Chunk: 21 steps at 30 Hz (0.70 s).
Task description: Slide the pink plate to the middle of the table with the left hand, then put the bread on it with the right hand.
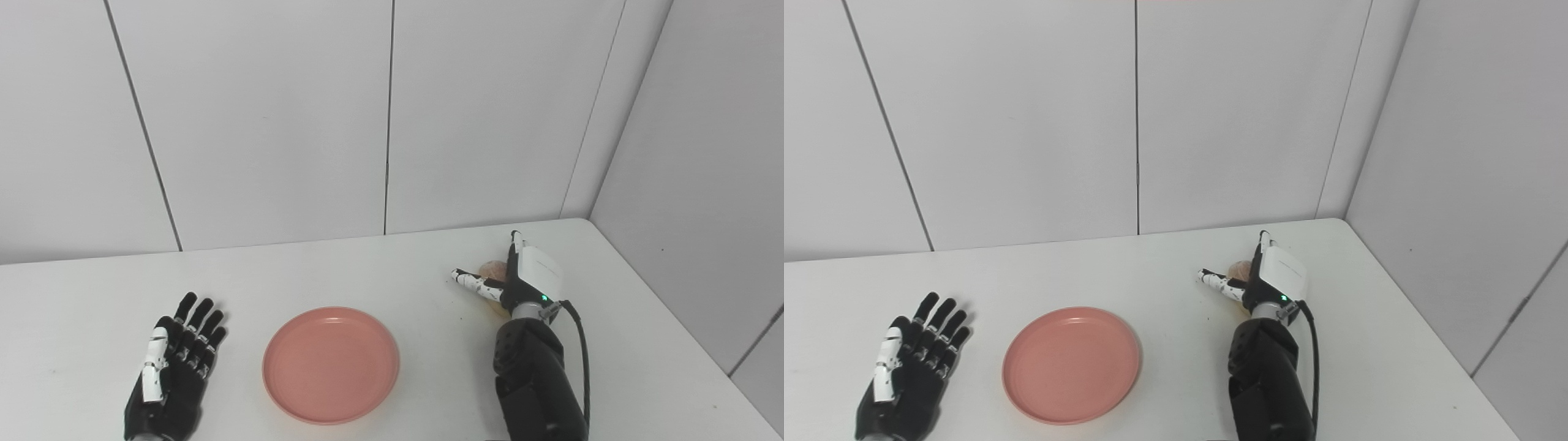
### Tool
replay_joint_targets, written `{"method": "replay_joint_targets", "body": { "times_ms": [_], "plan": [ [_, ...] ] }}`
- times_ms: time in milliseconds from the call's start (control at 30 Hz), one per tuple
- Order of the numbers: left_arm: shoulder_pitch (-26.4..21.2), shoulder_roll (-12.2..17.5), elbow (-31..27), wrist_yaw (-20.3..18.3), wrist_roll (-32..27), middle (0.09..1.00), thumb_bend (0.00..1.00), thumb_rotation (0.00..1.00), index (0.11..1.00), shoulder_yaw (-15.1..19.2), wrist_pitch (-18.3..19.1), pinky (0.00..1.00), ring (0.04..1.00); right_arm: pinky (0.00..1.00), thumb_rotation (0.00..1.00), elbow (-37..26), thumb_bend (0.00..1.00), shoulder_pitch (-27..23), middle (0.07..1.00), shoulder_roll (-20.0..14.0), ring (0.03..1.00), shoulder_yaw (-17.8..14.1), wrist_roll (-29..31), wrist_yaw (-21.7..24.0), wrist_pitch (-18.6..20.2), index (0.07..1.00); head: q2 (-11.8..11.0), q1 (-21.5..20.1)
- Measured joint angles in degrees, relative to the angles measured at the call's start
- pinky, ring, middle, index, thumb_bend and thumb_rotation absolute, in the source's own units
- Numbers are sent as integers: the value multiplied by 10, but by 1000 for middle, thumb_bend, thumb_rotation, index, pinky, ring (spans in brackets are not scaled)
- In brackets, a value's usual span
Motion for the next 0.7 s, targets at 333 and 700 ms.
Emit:
{"method": "replay_joint_targets", "body": {
  "times_ms": [333,700],
  "plan": [
    [3,1,-3,1,0,961,294,1000,960,0,2,1000,953,863,623,13,943,-5,877,2,886,-21,-5,0,0,910,4,0],
    [4,1,-7,1,0,960,291,1000,961,0,4,1000,953,681,553,21,924,-5,774,2,753,-29,-17,7,0,809,6,1]
  ]
}}
